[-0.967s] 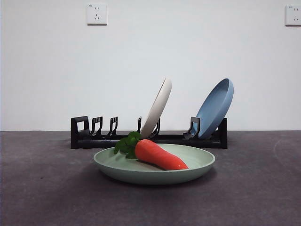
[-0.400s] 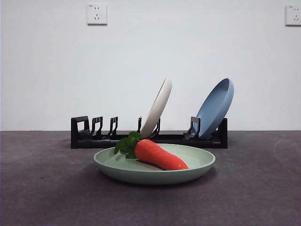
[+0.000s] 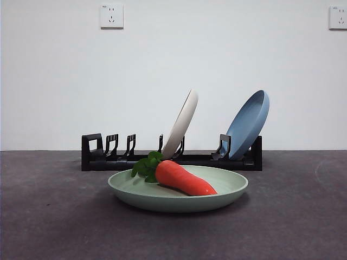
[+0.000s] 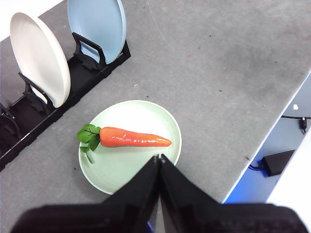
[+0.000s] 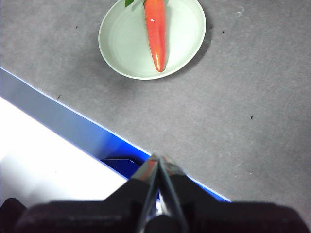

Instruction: Take the green plate from the plate rack,put the plate on the table,take the carrot from the table,put the carrot in the plate

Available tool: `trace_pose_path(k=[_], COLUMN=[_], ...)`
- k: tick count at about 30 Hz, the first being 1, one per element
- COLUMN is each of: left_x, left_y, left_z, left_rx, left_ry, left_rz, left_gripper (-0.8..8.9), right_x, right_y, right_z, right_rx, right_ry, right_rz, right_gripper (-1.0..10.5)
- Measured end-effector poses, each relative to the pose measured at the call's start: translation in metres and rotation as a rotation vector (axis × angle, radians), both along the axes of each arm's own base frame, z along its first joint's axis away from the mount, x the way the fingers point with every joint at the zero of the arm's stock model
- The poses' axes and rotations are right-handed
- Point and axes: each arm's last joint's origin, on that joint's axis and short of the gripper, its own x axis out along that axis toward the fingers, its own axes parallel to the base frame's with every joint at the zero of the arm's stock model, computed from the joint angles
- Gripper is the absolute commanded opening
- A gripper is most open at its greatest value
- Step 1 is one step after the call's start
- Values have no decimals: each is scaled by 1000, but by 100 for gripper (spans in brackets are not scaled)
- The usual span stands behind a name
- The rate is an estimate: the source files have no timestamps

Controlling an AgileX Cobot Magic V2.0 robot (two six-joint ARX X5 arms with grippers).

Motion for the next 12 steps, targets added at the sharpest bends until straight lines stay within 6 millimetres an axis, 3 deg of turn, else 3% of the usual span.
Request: trace_pose_path(k=[6, 12], left_x=[2, 34], left_y=[6, 35], left_z=[4, 32], left_rx=[-12, -228], left_ry=[-21, -169], left_rz=[17, 148], left_gripper=[-3, -3], right_x=[0, 0], right_y=[0, 0], right_z=[0, 0], right_rx=[0, 0], right_ry=[0, 0], right_rz=[1, 1], right_gripper=[1, 1])
